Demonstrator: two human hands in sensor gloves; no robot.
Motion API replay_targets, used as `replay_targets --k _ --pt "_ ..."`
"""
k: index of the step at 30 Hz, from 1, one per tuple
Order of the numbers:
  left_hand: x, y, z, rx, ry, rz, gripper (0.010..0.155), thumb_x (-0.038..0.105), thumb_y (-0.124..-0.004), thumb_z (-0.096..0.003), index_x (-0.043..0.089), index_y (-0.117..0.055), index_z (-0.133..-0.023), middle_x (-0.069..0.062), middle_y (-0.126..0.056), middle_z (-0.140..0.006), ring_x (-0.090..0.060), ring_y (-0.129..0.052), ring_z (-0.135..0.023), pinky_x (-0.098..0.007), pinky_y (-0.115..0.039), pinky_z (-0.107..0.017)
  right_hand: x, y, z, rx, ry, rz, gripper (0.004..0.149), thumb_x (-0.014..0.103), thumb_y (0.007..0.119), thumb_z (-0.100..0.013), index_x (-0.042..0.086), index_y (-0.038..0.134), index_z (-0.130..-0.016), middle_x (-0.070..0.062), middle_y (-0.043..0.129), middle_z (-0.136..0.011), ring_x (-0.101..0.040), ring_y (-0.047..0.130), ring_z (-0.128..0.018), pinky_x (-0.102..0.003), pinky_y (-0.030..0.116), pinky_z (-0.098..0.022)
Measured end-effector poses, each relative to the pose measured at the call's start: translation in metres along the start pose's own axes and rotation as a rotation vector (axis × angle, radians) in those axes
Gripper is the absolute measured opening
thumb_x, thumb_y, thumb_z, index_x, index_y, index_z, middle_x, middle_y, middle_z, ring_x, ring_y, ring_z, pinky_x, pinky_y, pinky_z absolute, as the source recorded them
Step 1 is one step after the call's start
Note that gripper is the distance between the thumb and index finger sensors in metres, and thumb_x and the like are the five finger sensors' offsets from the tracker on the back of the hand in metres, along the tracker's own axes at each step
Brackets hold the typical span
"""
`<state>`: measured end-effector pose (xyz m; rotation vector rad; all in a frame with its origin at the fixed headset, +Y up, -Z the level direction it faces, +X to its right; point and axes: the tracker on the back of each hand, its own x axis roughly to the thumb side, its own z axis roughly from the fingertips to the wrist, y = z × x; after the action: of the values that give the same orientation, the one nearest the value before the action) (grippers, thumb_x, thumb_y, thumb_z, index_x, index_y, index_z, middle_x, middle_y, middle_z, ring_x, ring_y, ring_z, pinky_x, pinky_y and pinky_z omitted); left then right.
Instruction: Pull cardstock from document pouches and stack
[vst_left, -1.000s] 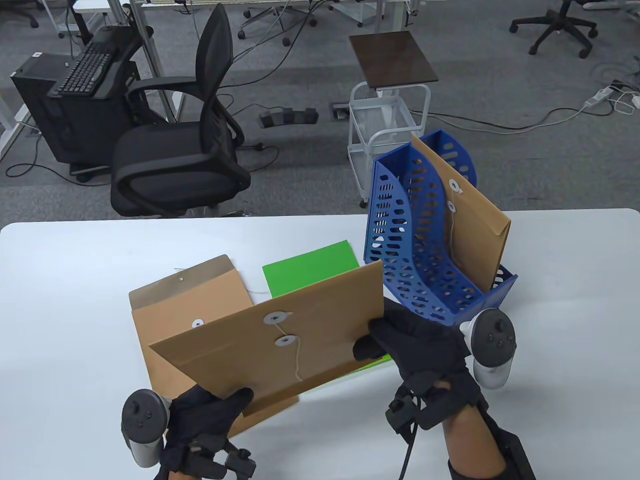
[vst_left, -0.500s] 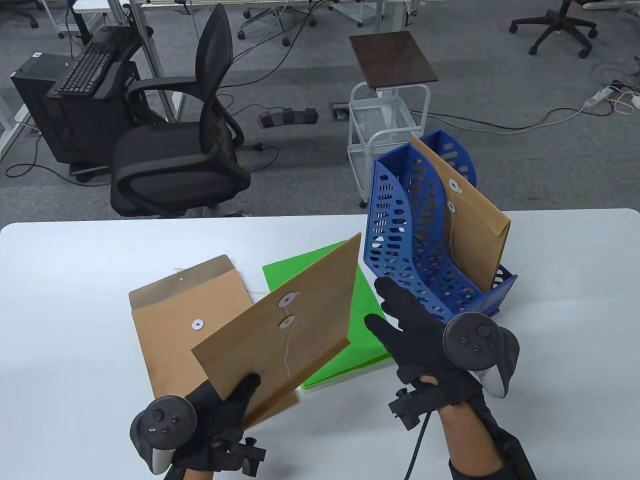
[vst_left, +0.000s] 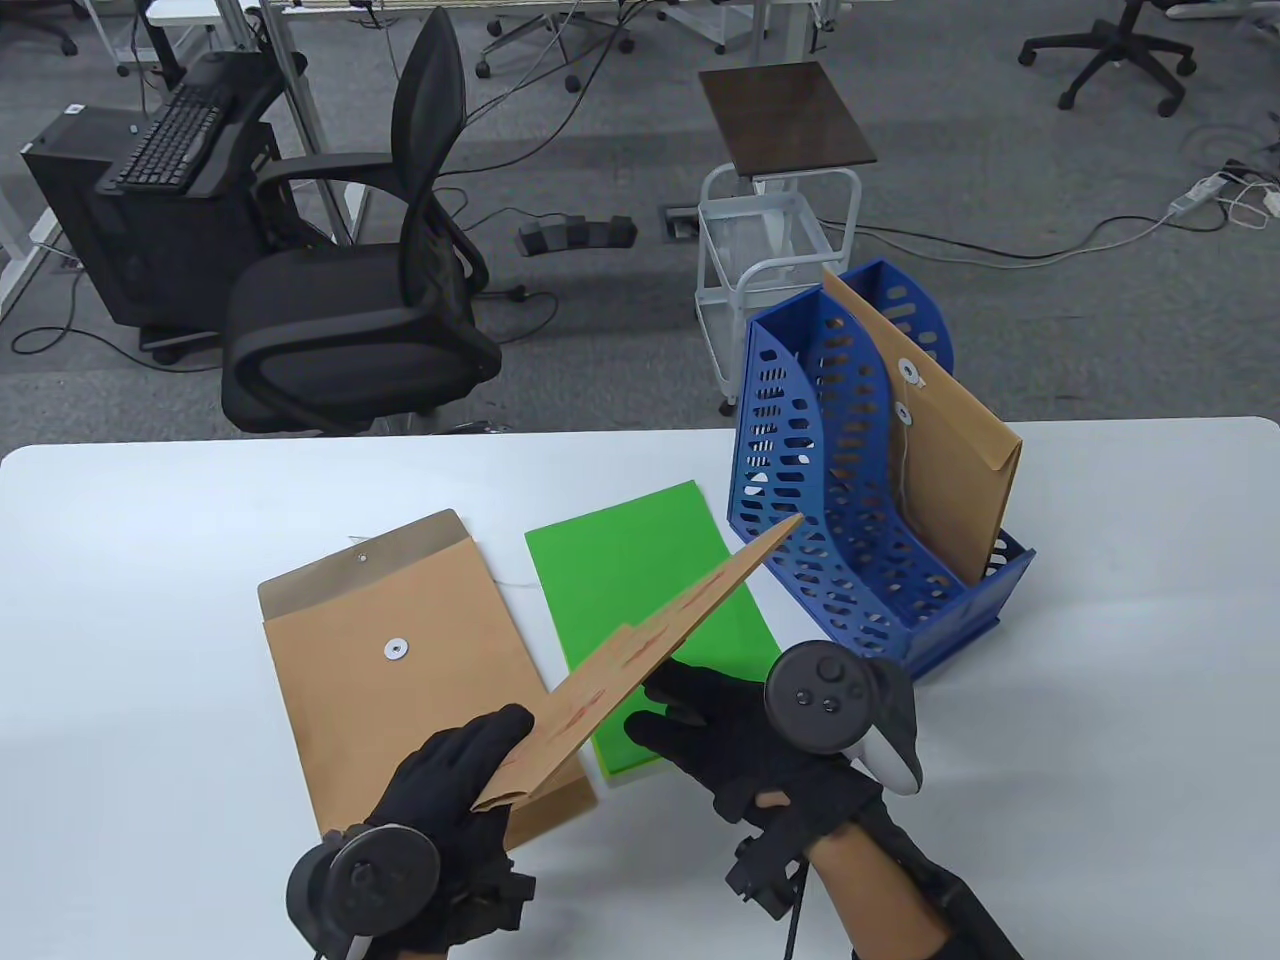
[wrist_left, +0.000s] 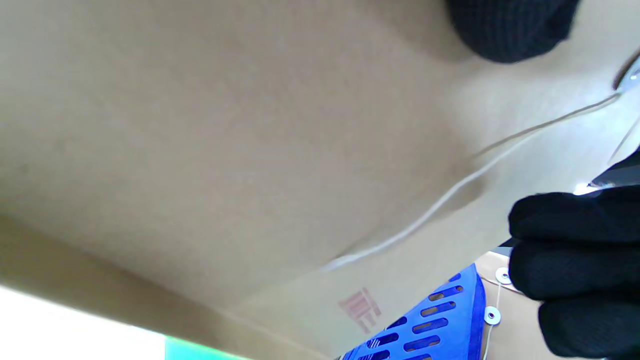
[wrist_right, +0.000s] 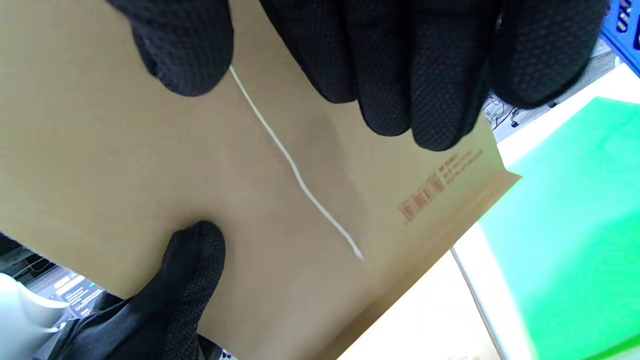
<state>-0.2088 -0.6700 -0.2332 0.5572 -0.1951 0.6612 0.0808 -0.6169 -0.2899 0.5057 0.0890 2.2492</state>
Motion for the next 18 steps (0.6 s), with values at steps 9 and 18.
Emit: replay_targets --k 9,18 --pt "0.01 0.0 0.002 0.019 -0.066 -0.039 0.045 0.055 -0.075 -0.0459 0.039 -0.089 -0.086 0.009 -0.101 -0.087 -0.014 -0.101 -0.077 -0.043 -0.083 -0.06 -0.004 0.006 -0.003 0.009 0.032 0.008 0.074 0.063 0.079 -0.046 0.009 0.079 -0.097 -0.016 0.091 -0.094 -0.04 0.096 -0.073 -0.057 0.078 -0.05" --pt "-0.006 -0.009 -0.002 -0.142 0.115 0.245 0.045 0.054 -0.075 -0.0468 0.036 -0.091 -0.085 0.006 -0.105 -0.08 -0.015 -0.107 -0.066 -0.039 -0.088 -0.053 0.001 -0.004 -0.001 -0.12 -0.155 -0.154 0.042 0.028 0.086 -0.049 0.012 0.087 -0.087 -0.008 0.105 -0.072 -0.028 0.108 -0.05 -0.047 0.088 -0.037"
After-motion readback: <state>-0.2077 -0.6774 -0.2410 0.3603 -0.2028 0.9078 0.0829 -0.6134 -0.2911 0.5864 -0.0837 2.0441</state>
